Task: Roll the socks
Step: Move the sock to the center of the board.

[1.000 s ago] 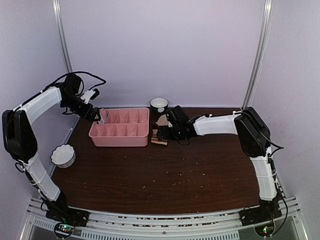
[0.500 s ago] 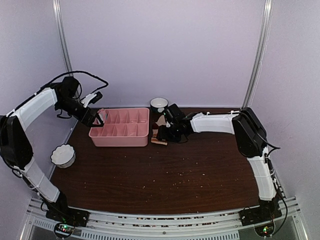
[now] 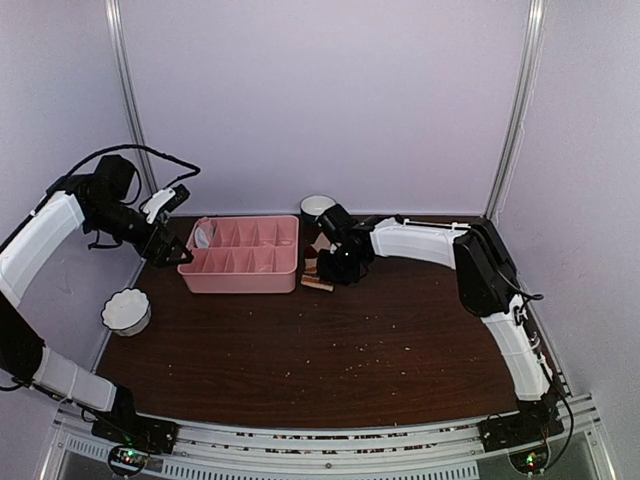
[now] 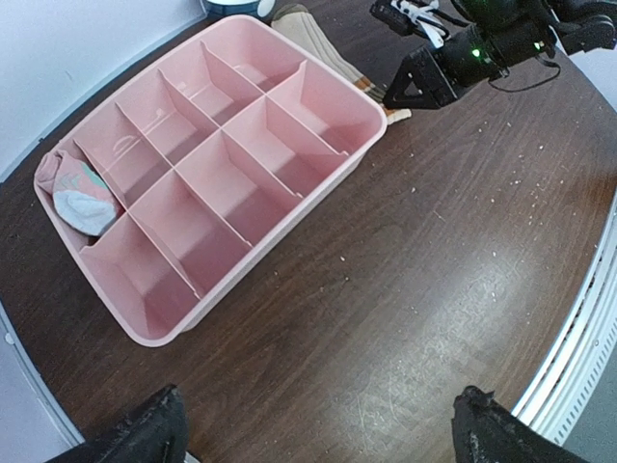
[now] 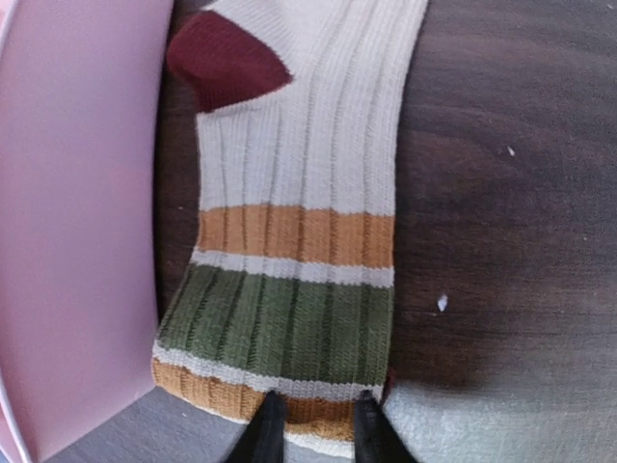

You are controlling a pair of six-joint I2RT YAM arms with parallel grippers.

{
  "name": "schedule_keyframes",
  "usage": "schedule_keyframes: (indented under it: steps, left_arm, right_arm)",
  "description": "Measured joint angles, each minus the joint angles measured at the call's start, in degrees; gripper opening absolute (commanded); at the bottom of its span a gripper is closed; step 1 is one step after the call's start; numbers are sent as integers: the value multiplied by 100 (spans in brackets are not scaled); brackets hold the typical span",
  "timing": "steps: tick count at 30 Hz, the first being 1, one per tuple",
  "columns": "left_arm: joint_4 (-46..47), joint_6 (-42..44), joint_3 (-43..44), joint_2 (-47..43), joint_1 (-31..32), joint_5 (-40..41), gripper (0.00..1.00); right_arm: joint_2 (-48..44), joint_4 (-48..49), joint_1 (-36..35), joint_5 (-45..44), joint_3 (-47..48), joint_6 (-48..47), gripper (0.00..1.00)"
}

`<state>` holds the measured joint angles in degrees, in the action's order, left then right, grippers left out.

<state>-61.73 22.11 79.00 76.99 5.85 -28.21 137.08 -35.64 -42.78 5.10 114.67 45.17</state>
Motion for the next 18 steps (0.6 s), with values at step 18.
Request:
schedule_keyframes:
  steps: [18]
  left_arm:
    - [39, 267, -809, -94, 293, -487, 98]
  right_arm:
    - [-1980, 874, -289, -146, -3445, 304, 0]
